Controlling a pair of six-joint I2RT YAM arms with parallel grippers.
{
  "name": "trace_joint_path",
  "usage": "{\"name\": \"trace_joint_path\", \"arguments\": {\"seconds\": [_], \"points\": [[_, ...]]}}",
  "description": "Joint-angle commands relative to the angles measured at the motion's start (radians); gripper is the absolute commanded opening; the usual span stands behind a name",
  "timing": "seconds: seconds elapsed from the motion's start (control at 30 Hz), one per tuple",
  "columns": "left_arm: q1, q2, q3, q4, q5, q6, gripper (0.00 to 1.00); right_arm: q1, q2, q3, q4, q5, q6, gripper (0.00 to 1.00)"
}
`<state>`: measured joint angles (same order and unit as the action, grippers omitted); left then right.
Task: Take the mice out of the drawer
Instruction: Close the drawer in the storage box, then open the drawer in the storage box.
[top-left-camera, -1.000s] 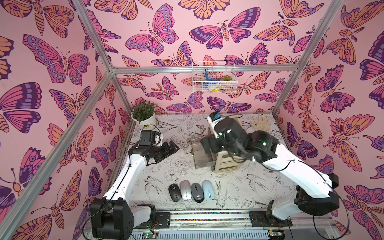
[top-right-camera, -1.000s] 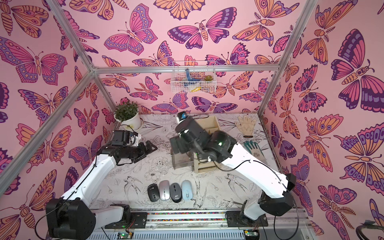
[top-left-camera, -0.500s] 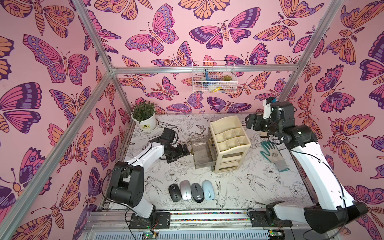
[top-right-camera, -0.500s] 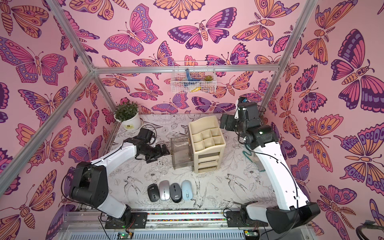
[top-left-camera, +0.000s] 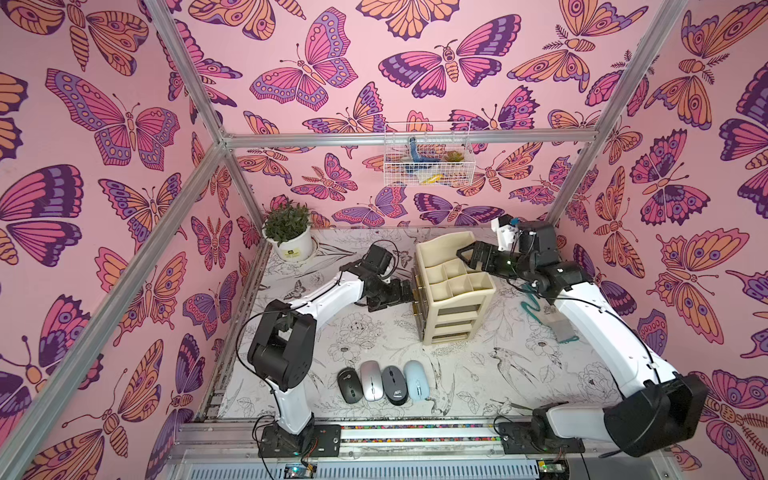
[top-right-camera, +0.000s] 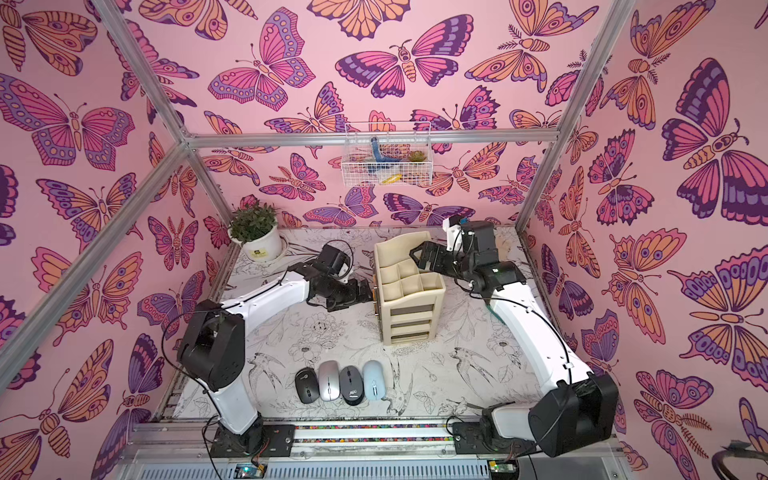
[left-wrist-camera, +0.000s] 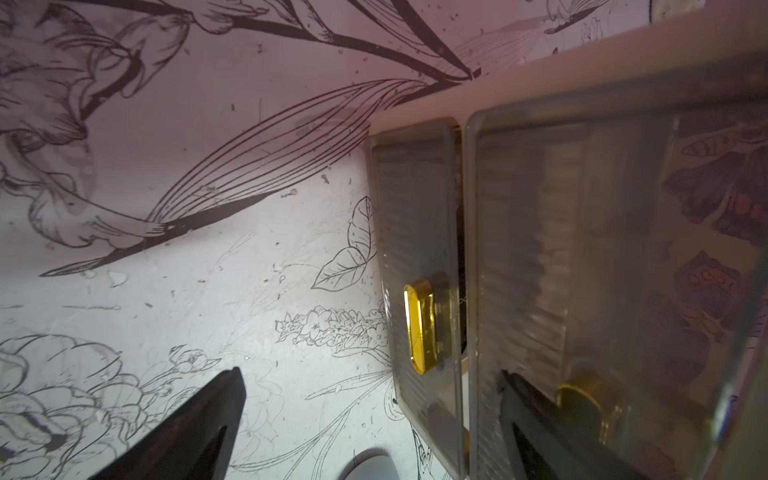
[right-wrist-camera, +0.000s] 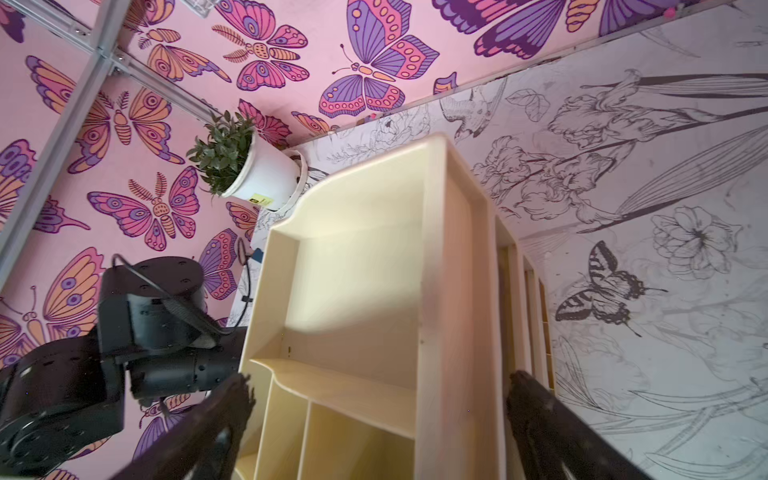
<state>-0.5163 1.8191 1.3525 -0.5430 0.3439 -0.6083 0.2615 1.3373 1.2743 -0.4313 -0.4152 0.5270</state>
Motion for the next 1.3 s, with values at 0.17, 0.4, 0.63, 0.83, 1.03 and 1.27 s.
{"name": "trace_joint_path", "arguments": {"seconds": [0.17, 0.4, 0.63, 0.83, 1.03, 1.27], "points": [[0.02, 0.007, -0.002, 0.029, 0.006, -0.022, 1.0, 0.003, -0.009, -0.01, -0.019, -0.029, -0.01, 0.99], [0.2, -0.13, -0.344, 0.476, 0.311, -0.163, 0.95, 0.002, -0.002, -0.022, -0.02, -0.019, -0.02, 0.99], [0.173, -0.052, -0.43, 0.808, 0.5, -0.269, 0.51, 0.001, 0.0, -0.032, -0.015, -0.017, -0.022, 0.99], [0.144, 0.037, -0.425, 0.886, 0.521, -0.318, 0.39, 0.001, -0.001, -0.033, -0.018, -0.017, -0.024, 0.99], [0.128, 0.114, -0.451, 1.032, 0.538, -0.388, 0.39, 0.001, -0.007, -0.036, -0.022, -0.02, -0.028, 0.99], [0.095, 0.186, -0.444, 1.149, 0.554, -0.442, 0.4, 0.001, -0.009, -0.042, -0.047, -0.022, -0.051, 0.99]]}}
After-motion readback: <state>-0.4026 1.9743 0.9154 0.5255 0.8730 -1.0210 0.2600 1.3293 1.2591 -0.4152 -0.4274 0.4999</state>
